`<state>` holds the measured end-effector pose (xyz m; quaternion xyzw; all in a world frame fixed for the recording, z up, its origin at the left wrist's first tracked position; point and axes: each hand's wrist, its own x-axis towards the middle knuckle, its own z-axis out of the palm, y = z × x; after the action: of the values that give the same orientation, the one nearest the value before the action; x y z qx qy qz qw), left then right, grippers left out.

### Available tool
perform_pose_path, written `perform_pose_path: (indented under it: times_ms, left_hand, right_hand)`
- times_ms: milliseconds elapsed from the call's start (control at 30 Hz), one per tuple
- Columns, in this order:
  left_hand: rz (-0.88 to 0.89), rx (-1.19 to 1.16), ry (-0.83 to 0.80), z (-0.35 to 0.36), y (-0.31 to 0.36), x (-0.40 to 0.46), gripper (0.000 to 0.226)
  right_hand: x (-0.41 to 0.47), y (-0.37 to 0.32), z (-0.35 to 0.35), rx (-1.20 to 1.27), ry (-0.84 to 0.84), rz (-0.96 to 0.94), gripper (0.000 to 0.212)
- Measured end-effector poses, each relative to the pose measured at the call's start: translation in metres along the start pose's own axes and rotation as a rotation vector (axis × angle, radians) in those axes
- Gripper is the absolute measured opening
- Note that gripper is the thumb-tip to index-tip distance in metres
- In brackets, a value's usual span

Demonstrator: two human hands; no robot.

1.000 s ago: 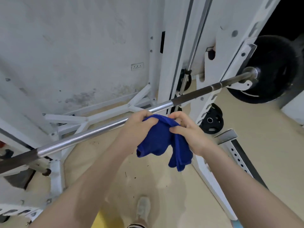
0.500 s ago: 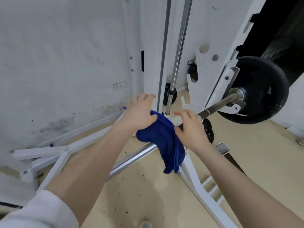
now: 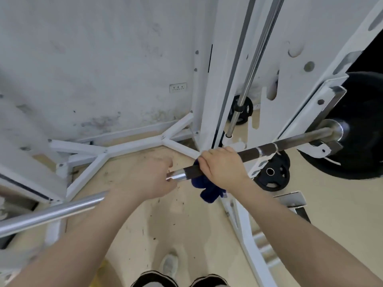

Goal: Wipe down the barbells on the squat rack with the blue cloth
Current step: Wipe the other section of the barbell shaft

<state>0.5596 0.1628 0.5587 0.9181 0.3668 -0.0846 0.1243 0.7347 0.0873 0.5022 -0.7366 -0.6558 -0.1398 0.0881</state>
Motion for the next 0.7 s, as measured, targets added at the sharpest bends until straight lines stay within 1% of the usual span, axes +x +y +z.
perform_pose_path:
  times_ms: [67, 100, 200, 233, 300, 333, 400, 433, 467, 533, 600, 633, 700]
  left_hand:
    - [0.013, 0.061, 0.080, 0.011, 0.007, -0.006, 0.014]
    - [0.000, 0.060, 0.105, 0.018, 0.009, -0.008, 0.013]
    - [-0.069, 0.035, 0.198, 0.033, 0.012, -0.014, 0.025]
    - [-0.101, 0.025, 0.233, 0.038, 0.012, -0.017, 0.027]
    - [-0.151, -0.012, 0.283, 0.046, 0.015, -0.020, 0.029]
    - [-0.163, -0.028, 0.303, 0.049, 0.016, -0.021, 0.030]
    - [-0.171, -0.043, 0.317, 0.051, 0.019, -0.021, 0.032]
    - [-0.180, -0.047, 0.315, 0.050, 0.020, -0.021, 0.032]
    - [-0.187, -0.050, 0.316, 0.050, 0.021, -0.022, 0.032]
    - [-0.192, -0.051, 0.317, 0.049, 0.020, -0.023, 0.032]
    - [-0.194, -0.046, 0.304, 0.049, 0.021, -0.022, 0.032]
    - [-0.190, -0.042, 0.299, 0.048, 0.020, -0.021, 0.032]
    - [-0.186, -0.042, 0.297, 0.048, 0.020, -0.020, 0.032]
  right_hand:
    - [0.002, -0.006, 0.001, -0.030, 0.019, 0.065, 0.031]
    - [0.002, -0.015, 0.001, -0.042, 0.021, 0.067, 0.026]
    - [0.002, -0.050, 0.003, 0.030, 0.026, 0.041, 0.017]
    - [0.001, -0.059, 0.006, 0.077, 0.058, 0.033, 0.017]
    - [0.000, -0.062, 0.007, 0.159, 0.115, -0.003, 0.025]
    - [0.001, -0.054, 0.006, 0.157, 0.101, -0.041, 0.027]
    - [0.000, -0.023, 0.003, 0.096, 0.033, -0.075, 0.020]
    - [0.000, -0.004, 0.002, 0.057, -0.011, -0.041, 0.020]
    - [-0.001, 0.013, 0.001, 0.030, -0.017, 0.023, 0.025]
    - [-0.004, 0.027, 0.001, 0.025, 0.045, 0.135, 0.041]
    - [-0.003, 0.005, 0.002, 0.065, 0.123, 0.215, 0.044]
    - [-0.004, -0.011, 0.004, 0.082, 0.148, 0.211, 0.042]
    - [-0.004, -0.035, 0.008, 0.126, 0.204, 0.129, 0.037]
